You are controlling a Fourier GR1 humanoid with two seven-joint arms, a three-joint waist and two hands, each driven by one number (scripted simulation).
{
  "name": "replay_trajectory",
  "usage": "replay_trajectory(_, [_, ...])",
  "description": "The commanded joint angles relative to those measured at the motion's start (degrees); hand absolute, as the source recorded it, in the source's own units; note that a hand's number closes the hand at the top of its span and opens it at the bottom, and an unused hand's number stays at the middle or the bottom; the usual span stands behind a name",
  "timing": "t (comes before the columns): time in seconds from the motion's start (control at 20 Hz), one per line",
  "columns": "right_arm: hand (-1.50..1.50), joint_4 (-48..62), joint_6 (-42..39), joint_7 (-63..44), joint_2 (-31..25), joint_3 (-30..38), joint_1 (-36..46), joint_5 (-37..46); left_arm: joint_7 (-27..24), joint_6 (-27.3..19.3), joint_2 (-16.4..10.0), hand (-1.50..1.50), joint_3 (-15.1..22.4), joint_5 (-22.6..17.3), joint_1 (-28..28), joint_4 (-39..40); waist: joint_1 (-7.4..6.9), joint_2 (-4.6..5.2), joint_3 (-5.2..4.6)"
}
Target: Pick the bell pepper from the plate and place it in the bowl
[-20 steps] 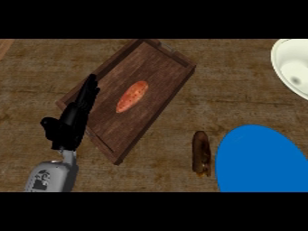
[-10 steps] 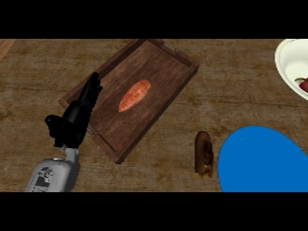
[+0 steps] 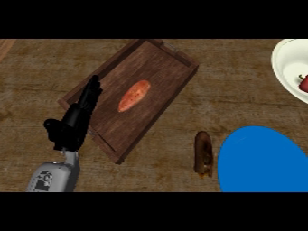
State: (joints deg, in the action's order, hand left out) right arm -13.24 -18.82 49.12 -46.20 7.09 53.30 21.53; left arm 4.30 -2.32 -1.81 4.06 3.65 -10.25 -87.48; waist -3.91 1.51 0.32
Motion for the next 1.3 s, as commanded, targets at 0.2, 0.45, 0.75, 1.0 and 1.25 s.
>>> replay_trajectory(0.2, [-1.50, 5.4, -11.8, -0.9, -4.4, 6.2, 4.4, -6.2, 1.9, -1.0, 0.5, 0.00, 0.3, 0.7, -1.3, -0.8, 0.50, -0.07, -0.02])
replay_trajectory(0.45, [-1.50, 6.9, -17.3, -2.9, -6.6, 8.1, 3.6, -8.5, 1.6, -0.7, -0.1, 0.00, -0.8, 0.0, -1.9, -0.7, 0.50, 0.12, 0.07])
replay_trajectory(0.75, [-1.50, 6.9, -26.2, -4.9, -10.7, 10.0, 1.9, -11.1, 0.2, -0.5, 0.2, 0.00, 0.1, 0.7, -0.3, -0.8, 0.81, 0.27, 0.24])
replay_trajectory(1.0, [-1.50, 4.8, -29.0, -5.3, -10.2, 9.7, -0.2, -11.8, -0.1, 0.3, -0.6, 0.00, -0.2, 0.1, 1.2, -1.8, 0.20, 0.24, 0.31])
replay_trajectory(1.25, [-1.50, 2.2, -27.8, -3.6, -8.5, 9.1, -4.6, -12.1, 1.1, 0.1, -0.6, 0.00, -0.5, -0.3, 1.6, -3.0, 0.30, 0.19, 0.42])
